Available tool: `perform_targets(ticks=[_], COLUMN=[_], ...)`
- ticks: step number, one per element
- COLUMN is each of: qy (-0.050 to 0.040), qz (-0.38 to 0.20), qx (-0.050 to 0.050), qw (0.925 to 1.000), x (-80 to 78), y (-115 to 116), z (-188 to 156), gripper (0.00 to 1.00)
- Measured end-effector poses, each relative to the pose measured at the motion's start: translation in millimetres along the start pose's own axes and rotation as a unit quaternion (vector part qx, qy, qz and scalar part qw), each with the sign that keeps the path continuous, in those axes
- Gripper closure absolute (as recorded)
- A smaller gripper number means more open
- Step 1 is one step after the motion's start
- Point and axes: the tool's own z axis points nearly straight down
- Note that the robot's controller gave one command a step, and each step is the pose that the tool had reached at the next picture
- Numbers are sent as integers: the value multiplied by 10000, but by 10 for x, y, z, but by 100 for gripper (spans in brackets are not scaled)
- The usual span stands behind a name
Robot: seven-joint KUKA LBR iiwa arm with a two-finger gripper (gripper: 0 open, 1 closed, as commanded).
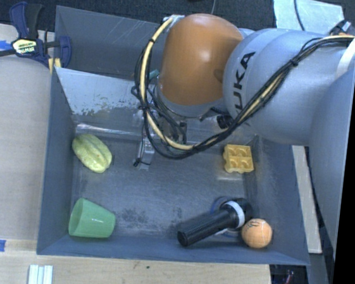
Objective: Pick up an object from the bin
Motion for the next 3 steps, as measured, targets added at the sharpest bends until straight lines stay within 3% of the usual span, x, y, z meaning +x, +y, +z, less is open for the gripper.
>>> perform_targets(ticks=[1,2,3], qy=[-41,-60,-90], qz=[18,389,671], qx=[-10,-23,-24], qw=[10000,9992,9977], x=[-17,-340,-266], y=[-8,558,598], z=[-54,1287,464], gripper=[0,0,0])
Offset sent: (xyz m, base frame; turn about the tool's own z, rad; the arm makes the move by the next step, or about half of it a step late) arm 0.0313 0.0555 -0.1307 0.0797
